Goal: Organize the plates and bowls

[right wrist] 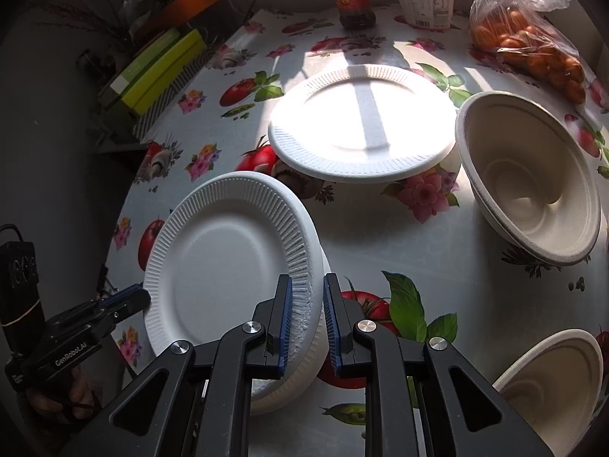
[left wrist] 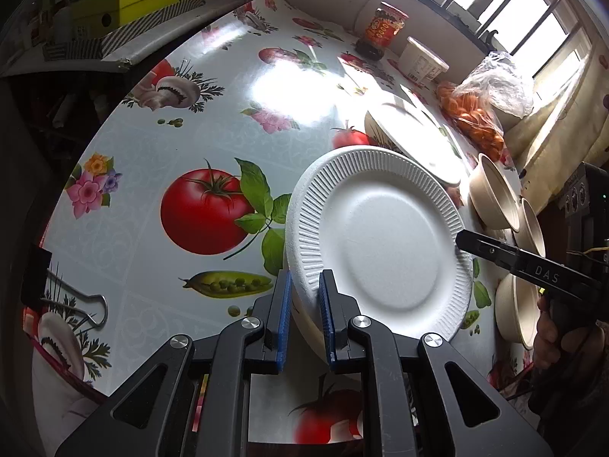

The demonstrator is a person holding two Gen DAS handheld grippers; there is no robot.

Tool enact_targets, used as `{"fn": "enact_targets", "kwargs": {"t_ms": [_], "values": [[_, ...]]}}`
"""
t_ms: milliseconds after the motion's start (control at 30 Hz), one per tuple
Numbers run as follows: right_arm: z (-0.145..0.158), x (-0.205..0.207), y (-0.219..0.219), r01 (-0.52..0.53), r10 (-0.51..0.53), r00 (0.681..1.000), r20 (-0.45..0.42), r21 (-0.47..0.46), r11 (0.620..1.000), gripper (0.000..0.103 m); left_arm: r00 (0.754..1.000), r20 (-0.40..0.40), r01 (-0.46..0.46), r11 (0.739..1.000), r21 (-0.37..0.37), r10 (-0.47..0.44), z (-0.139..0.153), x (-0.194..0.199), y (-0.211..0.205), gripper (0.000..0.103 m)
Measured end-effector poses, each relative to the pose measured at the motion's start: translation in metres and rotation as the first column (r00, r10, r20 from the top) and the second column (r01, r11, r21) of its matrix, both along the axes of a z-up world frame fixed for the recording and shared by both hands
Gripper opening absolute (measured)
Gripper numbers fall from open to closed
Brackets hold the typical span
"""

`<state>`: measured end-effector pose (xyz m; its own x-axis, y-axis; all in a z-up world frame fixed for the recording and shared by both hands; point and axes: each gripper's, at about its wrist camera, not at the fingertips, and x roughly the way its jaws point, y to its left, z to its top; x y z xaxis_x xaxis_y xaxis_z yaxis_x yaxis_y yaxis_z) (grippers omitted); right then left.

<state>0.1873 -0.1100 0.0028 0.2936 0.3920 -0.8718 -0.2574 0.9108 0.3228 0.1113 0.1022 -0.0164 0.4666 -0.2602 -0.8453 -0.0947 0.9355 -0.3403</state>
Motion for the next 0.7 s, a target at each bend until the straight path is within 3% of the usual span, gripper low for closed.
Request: {"fn": "enact_targets", "kwargs": {"t_ms": [700], "values": [[-0.012,-0.006,-0.001,0.003,-0.003,1.0,-0.011,-0.018,1.0,0.018,1.0,-0.018,0.007,1.0,0.012,-0.007,-0.009,-0.003,-0.005,0.015]]}}
